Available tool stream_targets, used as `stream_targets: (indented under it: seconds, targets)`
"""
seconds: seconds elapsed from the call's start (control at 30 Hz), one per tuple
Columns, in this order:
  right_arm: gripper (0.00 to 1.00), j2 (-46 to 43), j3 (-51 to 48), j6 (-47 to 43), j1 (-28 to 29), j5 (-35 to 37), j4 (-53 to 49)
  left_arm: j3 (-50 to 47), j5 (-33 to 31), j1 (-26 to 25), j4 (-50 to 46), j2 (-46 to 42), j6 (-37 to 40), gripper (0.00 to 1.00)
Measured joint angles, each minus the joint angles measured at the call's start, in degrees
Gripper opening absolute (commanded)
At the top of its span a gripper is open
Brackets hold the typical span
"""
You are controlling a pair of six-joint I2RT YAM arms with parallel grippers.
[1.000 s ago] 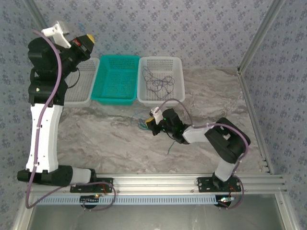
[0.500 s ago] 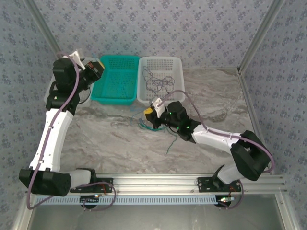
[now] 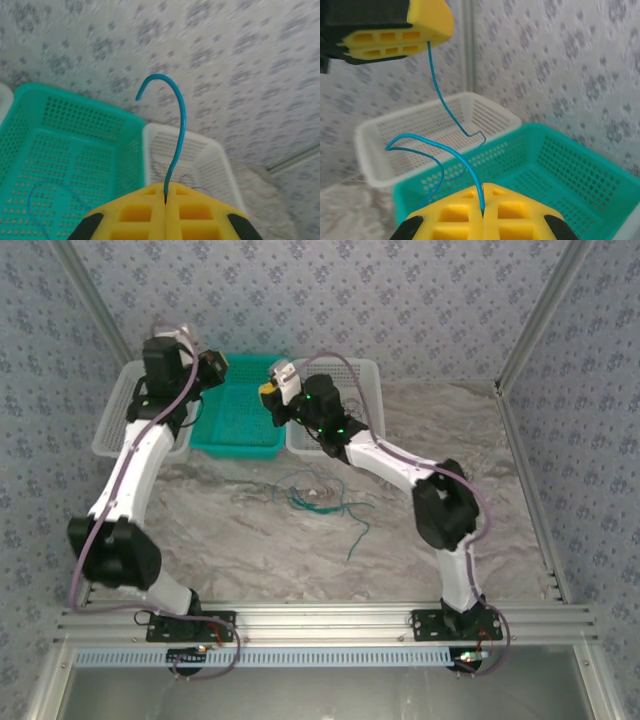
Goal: Untangle the cables
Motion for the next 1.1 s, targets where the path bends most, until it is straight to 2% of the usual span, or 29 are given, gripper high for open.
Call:
stream_targets:
  seconds: [0.03,0.07,0.1,0.17,0.23,0.43,0.57,0.73,0.97,1.1]
  targets:
    - [0.12,2.6,1.9,-0.3,-0.2,0.6,-0.4,0.9,-0.6,0.0,0.0,2.7,0.5,0.31]
    - [0.25,5.7,4.3,-0.9,-0.4,1.4,-1.7,1.6,-1.4,0.0,-0.3,5.4,1.0,0.43]
    - [0.37,8.4,6.4,-1.3,-0.6,2.2,-3.2,2.2,-2.0,0.1,-1.1,7.6,1.4,0.50]
    - [0.51,12.9,11.2,-2.5,-0.6,3.4,-8.3,3.1,-3.0,0.3,-3.1,11.1,1.6,0.57]
    - [0.58,14.8,13.6,-3.4,-0.4,4.1,-12.3,3.4,-4.0,0.4,-5.3,12.5,1.8,0.58]
    - [0.61,12.2,14.3,-4.6,0.2,3.8,-17.1,2.8,-6.0,0.5,-7.3,10.0,1.7,0.58]
    - [0.61,3.2,7.1,-4.5,0.4,3.0,-17.4,-2.6,-5.1,0.4,-6.2,1.1,1.0,0.58]
    - [0.62,-14.6,-8.8,-3.3,0.4,2.6,-15.1,-11.4,-4.7,-2.3,-2.6,-13.2,-1.1,0.59]
    - [0.63,-39.3,-36.3,2.7,2.3,5.5,-10.8,-32.2,-8.2,-14.1,1.0,-31.6,-2.9,0.60]
    - [0.63,-43.3,-47.5,7.2,4.8,8.2,-11.2,-43.3,-10.6,-18.1,0.7,-36.2,-5.9,0.60]
